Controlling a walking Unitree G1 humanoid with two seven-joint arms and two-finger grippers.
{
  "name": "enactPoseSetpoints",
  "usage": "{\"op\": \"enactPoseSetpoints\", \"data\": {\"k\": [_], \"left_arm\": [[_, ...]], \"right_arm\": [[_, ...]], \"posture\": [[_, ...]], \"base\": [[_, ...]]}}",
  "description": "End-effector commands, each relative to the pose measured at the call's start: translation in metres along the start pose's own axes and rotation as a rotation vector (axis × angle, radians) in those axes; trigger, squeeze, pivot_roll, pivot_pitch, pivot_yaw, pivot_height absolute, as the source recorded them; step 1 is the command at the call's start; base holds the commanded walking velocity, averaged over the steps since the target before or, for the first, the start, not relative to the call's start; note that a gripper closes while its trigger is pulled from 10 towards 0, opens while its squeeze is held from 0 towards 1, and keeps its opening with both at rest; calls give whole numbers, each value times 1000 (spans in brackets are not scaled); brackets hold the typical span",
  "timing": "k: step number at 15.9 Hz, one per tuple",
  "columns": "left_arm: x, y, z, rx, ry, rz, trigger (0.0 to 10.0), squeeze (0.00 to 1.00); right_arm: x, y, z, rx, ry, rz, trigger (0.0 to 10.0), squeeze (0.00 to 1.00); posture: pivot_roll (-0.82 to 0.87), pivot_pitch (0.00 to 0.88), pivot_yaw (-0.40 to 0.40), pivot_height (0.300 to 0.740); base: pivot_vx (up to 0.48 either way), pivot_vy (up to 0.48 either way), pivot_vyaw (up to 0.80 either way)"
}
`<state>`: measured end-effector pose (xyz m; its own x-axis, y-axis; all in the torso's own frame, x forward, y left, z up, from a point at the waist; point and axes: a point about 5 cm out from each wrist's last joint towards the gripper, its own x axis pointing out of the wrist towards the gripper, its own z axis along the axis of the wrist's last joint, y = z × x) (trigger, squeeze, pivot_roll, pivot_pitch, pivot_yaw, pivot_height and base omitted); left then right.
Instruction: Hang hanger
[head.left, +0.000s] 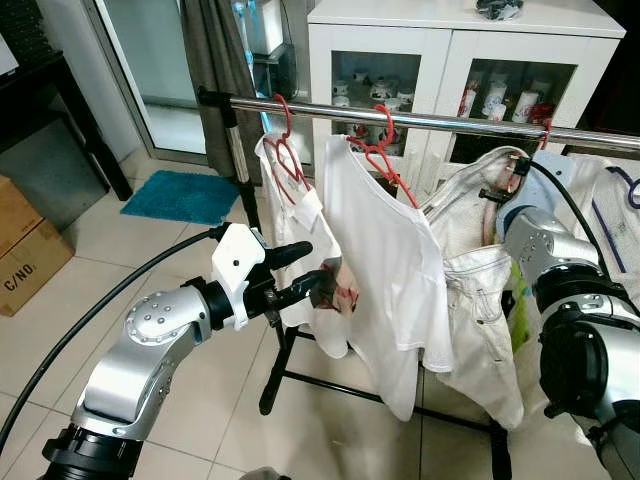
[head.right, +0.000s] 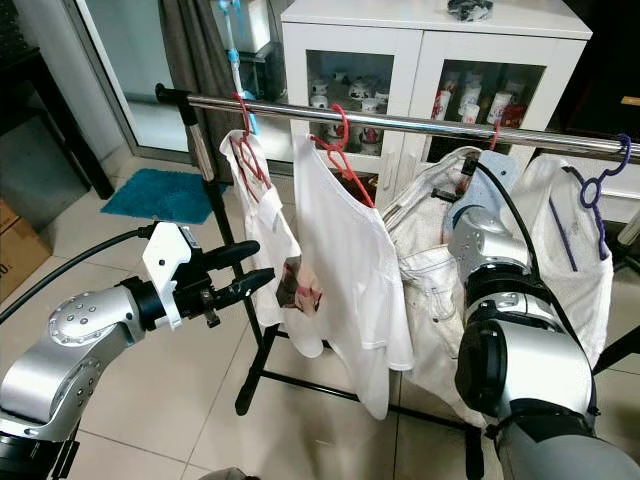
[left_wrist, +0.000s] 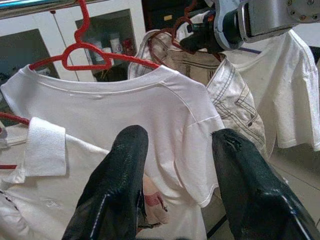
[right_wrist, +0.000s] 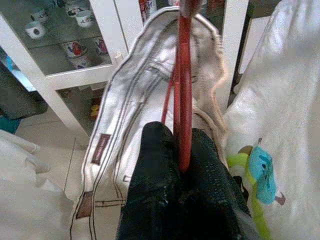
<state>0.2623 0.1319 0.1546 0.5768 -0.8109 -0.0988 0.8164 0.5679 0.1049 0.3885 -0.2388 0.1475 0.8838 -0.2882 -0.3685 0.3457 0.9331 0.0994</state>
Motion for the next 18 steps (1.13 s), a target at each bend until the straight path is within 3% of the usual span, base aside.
{"op": "enactPoseSetpoints", "data": {"k": [1, 7, 9, 10, 12, 17, 18], "left_arm": [[0, -1, 1, 19, 14, -15, 10000, 0], [-1, 0, -4, 38, 39, 8, 10000, 0], [-2, 7, -11, 67, 50, 137, 10000, 0], [-2, 8, -12, 60, 52, 152, 10000, 0], [-2, 10, -19, -30, 39, 231, 10000, 0], [-2, 6, -25, -29, 52, 270, 10000, 0], [-2, 5, -25, -25, 56, 272, 10000, 0]], "right_arm": [[0, 1, 6, 12, -11, 5, 0, 0], [0, 2, 11, -3, -64, 48, 0, 0], [-2, 4, 19, -63, -130, 76, 0, 0], [-2, 4, 21, -73, -144, 77, 0, 0], [-7, 5, 30, -129, -255, 109, 0, 0], [-25, 17, 20, -389, -386, 243, 0, 0], [-30, 21, 19, -378, -405, 275, 0, 0]], "posture": [[-35, 0, 49, 740], [-38, 0, 47, 740], [-38, 0, 46, 740], [-38, 0, 46, 740], [-39, 0, 49, 740], [-37, 0, 58, 740], [-40, 0, 59, 740]], "base": [[0, 0, 0], [0, 0, 0], [0, 0, 0], [0, 0, 0], [0, 0, 0], [0, 0, 0], [0, 0, 0]]}}
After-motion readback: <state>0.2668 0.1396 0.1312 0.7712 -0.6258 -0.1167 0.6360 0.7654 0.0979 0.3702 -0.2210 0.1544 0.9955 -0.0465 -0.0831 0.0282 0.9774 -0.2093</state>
